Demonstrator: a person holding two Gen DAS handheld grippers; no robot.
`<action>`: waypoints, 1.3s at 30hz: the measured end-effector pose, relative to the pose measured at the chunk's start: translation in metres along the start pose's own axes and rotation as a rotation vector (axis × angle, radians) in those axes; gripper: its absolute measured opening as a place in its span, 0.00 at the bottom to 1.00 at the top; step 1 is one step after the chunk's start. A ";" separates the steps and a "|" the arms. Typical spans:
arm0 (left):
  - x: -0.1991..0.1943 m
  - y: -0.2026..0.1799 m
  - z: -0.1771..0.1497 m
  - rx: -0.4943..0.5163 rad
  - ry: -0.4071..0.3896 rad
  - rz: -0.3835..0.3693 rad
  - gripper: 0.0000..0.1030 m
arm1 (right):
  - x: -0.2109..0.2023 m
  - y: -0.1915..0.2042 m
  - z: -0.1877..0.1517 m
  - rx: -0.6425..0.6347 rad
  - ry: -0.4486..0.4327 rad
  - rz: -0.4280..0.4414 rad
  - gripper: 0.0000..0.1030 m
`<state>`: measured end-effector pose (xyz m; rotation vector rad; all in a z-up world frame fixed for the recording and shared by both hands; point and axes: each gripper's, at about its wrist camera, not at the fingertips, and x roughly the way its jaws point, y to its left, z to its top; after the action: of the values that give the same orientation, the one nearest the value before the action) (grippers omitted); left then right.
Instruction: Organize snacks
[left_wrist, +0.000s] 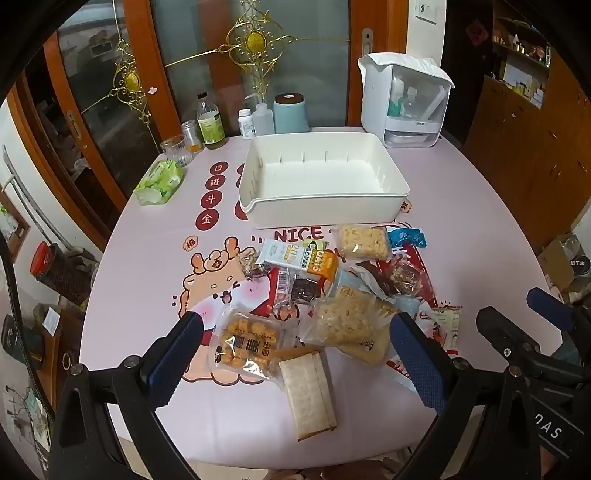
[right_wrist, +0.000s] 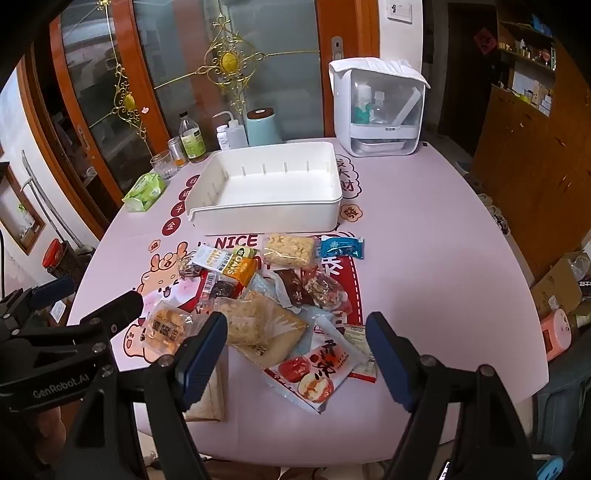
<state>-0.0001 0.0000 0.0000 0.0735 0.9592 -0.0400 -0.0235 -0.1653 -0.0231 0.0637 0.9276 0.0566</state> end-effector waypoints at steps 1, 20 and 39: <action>0.000 0.000 0.000 0.000 0.011 -0.002 0.98 | 0.000 0.000 0.000 0.002 0.000 0.000 0.76; 0.007 0.002 -0.009 -0.010 0.017 -0.009 0.97 | 0.005 0.002 -0.002 0.002 0.007 0.003 0.76; 0.000 0.005 -0.011 -0.023 0.018 -0.009 0.96 | 0.004 0.004 0.000 -0.010 -0.006 0.012 0.76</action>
<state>-0.0090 0.0058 -0.0062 0.0489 0.9782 -0.0368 -0.0218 -0.1615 -0.0259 0.0602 0.9210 0.0718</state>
